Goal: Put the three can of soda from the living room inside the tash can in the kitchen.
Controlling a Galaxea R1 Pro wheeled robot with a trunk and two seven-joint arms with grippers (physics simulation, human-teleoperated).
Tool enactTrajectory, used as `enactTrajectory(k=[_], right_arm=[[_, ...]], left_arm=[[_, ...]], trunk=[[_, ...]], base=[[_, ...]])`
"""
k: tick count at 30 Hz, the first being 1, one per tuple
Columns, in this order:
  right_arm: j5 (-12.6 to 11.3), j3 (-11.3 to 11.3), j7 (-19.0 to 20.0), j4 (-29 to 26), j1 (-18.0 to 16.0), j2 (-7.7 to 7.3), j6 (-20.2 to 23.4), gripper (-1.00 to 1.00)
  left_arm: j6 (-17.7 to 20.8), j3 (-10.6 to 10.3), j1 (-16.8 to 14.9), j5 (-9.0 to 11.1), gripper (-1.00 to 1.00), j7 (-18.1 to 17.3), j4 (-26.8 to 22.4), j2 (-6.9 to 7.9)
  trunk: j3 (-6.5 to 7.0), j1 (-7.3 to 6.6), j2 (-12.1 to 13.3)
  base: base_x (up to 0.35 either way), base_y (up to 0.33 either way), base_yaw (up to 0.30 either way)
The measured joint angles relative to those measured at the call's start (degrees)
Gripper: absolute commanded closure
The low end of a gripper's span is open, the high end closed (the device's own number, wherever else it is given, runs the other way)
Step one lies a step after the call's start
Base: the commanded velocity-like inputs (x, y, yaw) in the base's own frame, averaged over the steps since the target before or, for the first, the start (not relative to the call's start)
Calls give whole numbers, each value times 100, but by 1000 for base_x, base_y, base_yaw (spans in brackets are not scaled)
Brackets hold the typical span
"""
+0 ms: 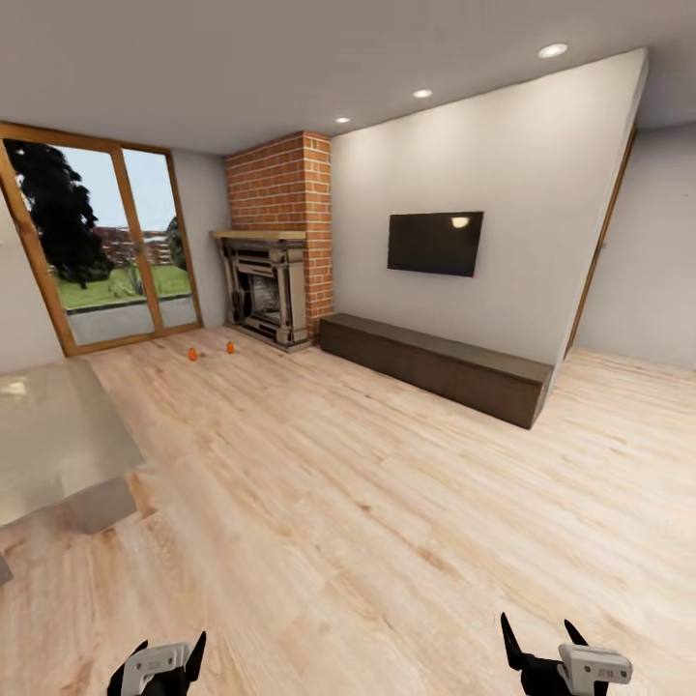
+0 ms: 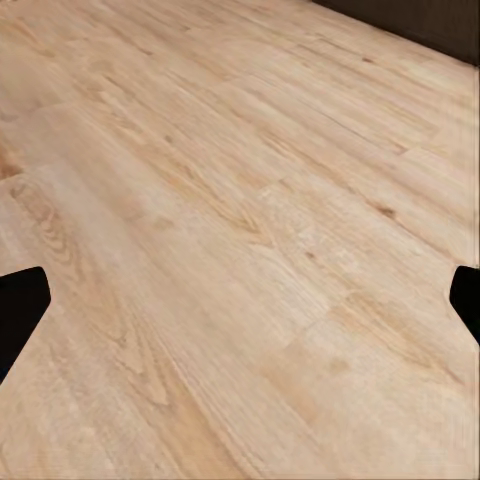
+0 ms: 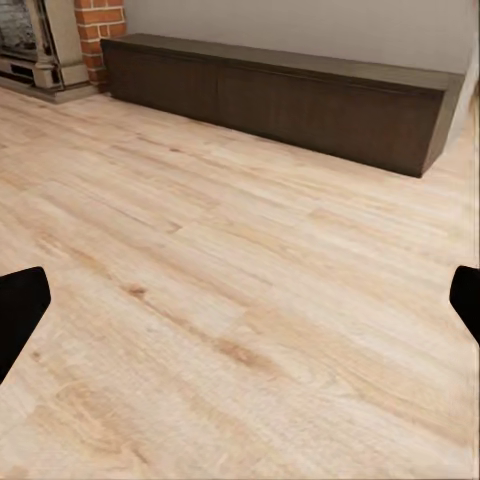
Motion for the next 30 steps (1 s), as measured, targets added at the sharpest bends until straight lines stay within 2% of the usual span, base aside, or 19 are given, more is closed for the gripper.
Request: enactTrajectory(k=[30], right_arm=[[1, 1, -4, 0, 0, 0, 0, -100]], left_arm=[[3, 0, -2, 0, -100, -9, -1, 0]], trunk=[[0, 0, 0]], base=[[185, -237, -252]])
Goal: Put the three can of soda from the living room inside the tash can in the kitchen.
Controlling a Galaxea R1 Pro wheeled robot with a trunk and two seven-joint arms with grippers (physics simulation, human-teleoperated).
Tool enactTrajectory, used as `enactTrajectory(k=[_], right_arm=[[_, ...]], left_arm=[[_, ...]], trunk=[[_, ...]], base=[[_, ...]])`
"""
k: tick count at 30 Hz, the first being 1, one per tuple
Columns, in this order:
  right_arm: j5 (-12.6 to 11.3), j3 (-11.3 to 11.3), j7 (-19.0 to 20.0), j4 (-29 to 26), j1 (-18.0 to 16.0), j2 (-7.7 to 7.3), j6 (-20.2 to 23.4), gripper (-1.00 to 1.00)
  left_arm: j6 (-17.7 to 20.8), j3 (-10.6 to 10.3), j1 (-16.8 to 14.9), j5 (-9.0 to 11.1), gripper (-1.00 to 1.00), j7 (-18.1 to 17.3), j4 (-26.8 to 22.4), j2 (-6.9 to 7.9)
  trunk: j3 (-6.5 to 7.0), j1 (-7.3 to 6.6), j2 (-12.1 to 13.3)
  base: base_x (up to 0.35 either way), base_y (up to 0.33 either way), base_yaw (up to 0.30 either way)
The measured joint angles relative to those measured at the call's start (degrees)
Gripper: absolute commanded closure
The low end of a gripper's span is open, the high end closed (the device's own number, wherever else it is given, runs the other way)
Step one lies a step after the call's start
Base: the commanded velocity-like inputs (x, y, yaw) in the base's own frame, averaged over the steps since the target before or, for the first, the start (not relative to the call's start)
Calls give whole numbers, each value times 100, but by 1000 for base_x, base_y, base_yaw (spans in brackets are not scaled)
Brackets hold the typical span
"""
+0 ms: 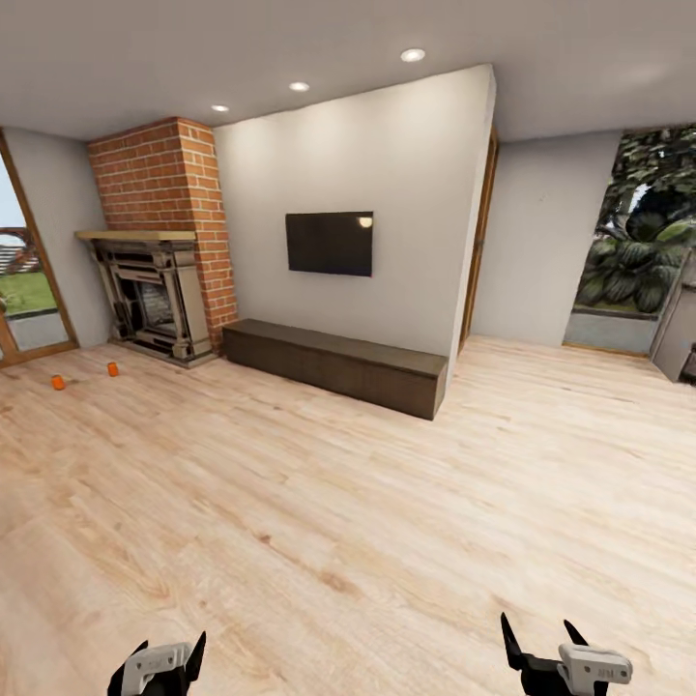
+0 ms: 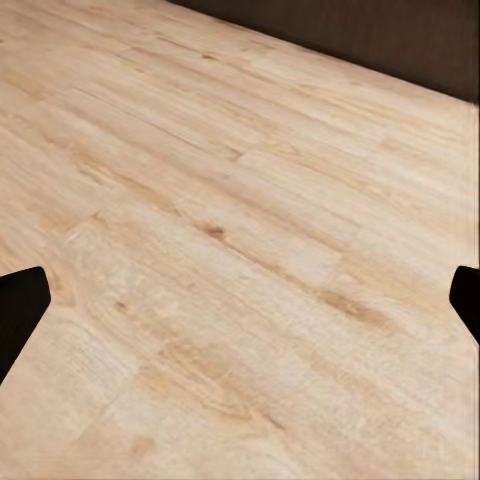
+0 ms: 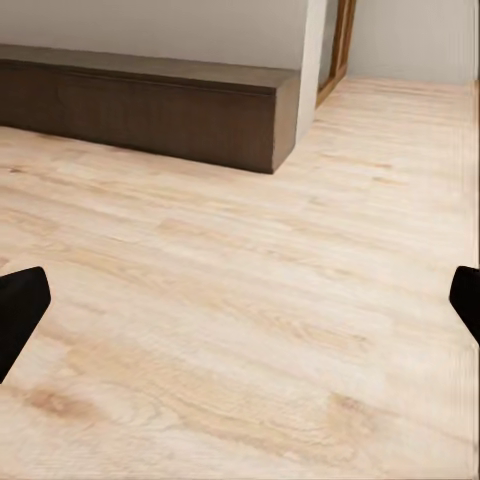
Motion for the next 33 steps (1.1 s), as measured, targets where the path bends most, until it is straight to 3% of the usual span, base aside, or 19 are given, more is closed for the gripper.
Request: enactTrajectory(k=[33], right_arm=[[9, 6, -2, 2, 0, 2, 0, -100]], left_arm=[[3, 0, 1, 0, -100, 0, 9, 0]], trunk=[[0, 0, 0]], base=[[185, -237, -252]])
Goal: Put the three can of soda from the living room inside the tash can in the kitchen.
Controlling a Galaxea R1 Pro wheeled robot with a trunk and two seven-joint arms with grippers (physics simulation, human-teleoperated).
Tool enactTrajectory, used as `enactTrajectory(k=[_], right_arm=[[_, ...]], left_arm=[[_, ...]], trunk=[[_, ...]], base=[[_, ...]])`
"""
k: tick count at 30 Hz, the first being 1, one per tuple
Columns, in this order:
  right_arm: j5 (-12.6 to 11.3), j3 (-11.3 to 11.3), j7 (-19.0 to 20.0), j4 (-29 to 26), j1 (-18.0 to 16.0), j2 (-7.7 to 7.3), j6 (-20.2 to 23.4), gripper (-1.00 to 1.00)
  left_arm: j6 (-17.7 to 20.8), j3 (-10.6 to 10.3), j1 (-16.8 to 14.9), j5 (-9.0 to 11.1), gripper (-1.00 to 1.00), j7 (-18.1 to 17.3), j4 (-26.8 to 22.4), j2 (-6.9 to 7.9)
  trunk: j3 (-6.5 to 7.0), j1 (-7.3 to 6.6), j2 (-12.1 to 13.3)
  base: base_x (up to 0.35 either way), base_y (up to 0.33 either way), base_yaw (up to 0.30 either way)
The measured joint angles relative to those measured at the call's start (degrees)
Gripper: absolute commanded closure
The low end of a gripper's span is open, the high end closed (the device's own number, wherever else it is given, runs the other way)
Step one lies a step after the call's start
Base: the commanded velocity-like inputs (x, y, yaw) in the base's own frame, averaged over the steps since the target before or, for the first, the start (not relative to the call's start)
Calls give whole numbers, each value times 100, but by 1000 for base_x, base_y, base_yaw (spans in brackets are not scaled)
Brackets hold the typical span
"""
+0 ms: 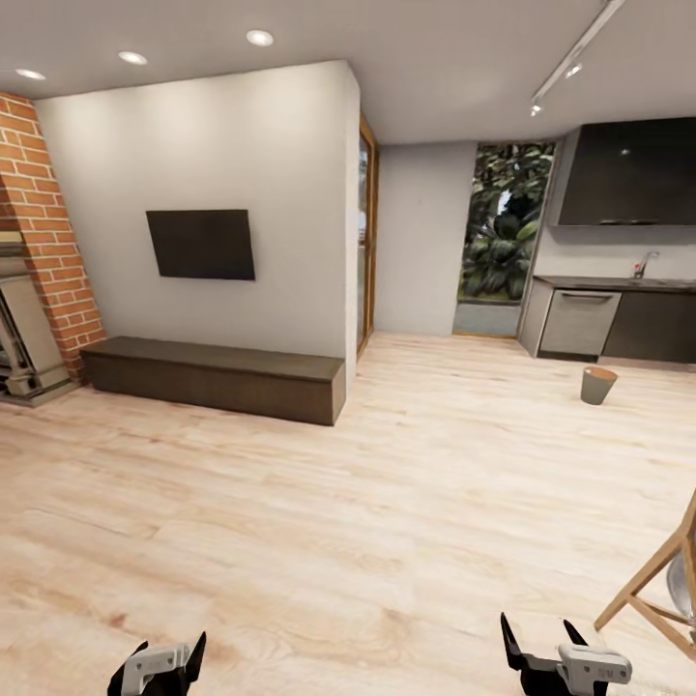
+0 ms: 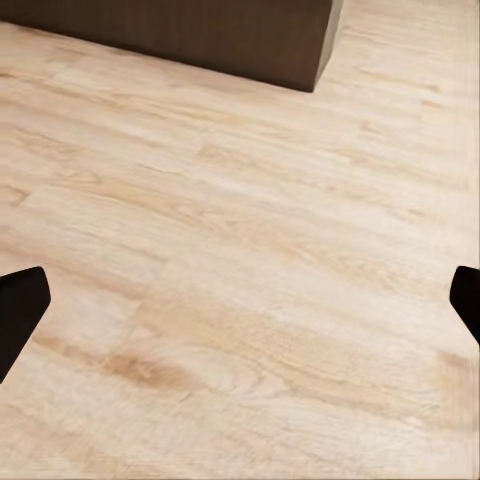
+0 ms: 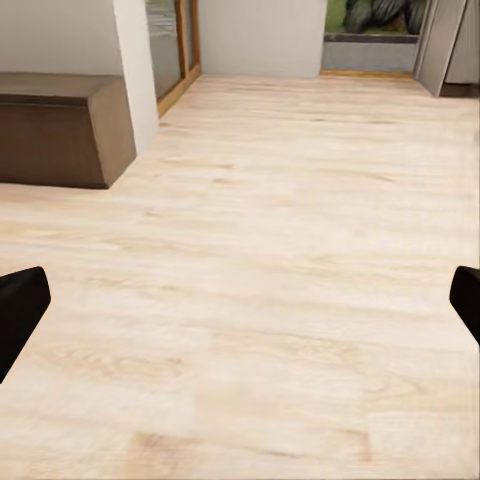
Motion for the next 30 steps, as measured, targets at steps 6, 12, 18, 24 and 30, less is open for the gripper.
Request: enactTrajectory(k=[6, 12, 18, 24, 30], right_arm=[[-2, 2, 5, -2, 0, 1, 0, -100], [-3, 2, 5, -2, 0, -2, 0, -100], [-1, 3, 4, -2, 0, 1, 0, -100], [0, 3, 5, -2, 0, 1, 0, -100], [0, 3, 5, -2, 0, 4, 0, -100]], left_arm=[[2, 0, 0, 0, -100, 0, 0, 0], [2, 0, 0, 0, -100, -2, 0, 0], [18, 8, -2, 0, -100, -13, 0, 0], [40, 44, -1, 0, -100, -24, 0, 0], [45, 52, -2, 0, -100, -26, 0, 0]], trunk=[[0, 0, 0], [0, 0, 0], [0, 0, 0], [0, 0, 0], [0, 0, 0]], base=[[199, -232, -252], [235, -201, -252], [293, -71, -252], [319, 32, -252], [322, 130, -252]])
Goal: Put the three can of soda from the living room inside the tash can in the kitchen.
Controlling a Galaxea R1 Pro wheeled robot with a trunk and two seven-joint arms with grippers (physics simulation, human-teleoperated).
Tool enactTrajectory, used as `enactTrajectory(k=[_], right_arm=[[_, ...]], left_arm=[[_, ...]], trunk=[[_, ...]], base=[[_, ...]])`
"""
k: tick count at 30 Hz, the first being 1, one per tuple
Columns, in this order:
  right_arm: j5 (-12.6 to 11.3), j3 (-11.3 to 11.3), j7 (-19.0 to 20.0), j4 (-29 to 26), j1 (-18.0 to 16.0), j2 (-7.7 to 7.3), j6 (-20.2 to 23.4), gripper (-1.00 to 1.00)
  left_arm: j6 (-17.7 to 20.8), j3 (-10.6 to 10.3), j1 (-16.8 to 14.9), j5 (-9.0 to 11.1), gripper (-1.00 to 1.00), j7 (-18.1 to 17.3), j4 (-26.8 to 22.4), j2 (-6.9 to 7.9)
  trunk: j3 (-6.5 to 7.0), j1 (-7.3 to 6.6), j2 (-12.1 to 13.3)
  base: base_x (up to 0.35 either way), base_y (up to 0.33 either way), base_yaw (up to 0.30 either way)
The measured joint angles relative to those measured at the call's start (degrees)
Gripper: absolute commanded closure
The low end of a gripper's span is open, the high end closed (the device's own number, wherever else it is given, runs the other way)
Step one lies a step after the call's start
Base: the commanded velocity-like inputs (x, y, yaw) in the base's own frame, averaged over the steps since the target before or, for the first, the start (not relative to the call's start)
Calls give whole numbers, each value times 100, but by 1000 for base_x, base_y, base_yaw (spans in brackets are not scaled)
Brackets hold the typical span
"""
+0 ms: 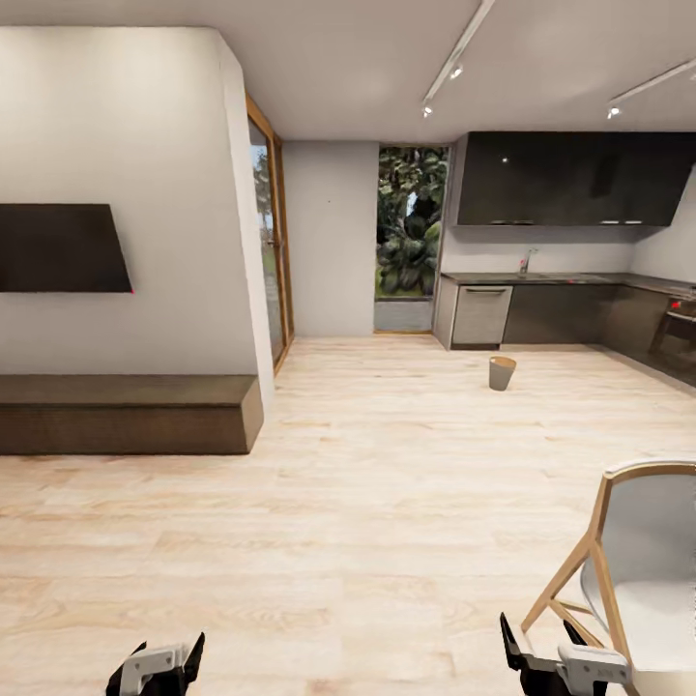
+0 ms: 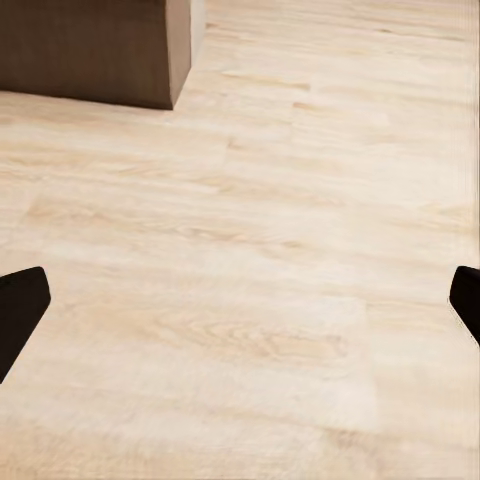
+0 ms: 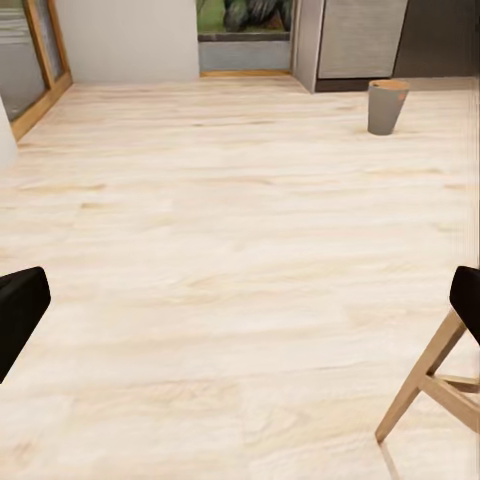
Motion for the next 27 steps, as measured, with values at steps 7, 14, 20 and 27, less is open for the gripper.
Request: enactTrajectory(k=[7, 14, 20, 27], right_arm=[[0, 0, -5, 1, 0, 1, 0, -100], [0, 0, -8, 1, 0, 1, 0, -100], [0, 0, -7, 0, 0, 1, 0, -100], [0, 3, -3, 0, 0, 1, -4, -100]], left_arm=[[1, 1, 0, 0, -100, -7, 0, 2], [1, 1, 0, 0, -100, -9, 0, 3], [-2, -9, 0, 4, -100, -7, -4, 5], [-6, -16, 1, 0, -100, -3, -8, 5]], trunk=[[0, 0, 0], [0, 0, 0], [0, 0, 0], [0, 0, 0]], base=[[307, 176, -252], [296, 197, -252], [293, 201, -252], [293, 201, -248]])
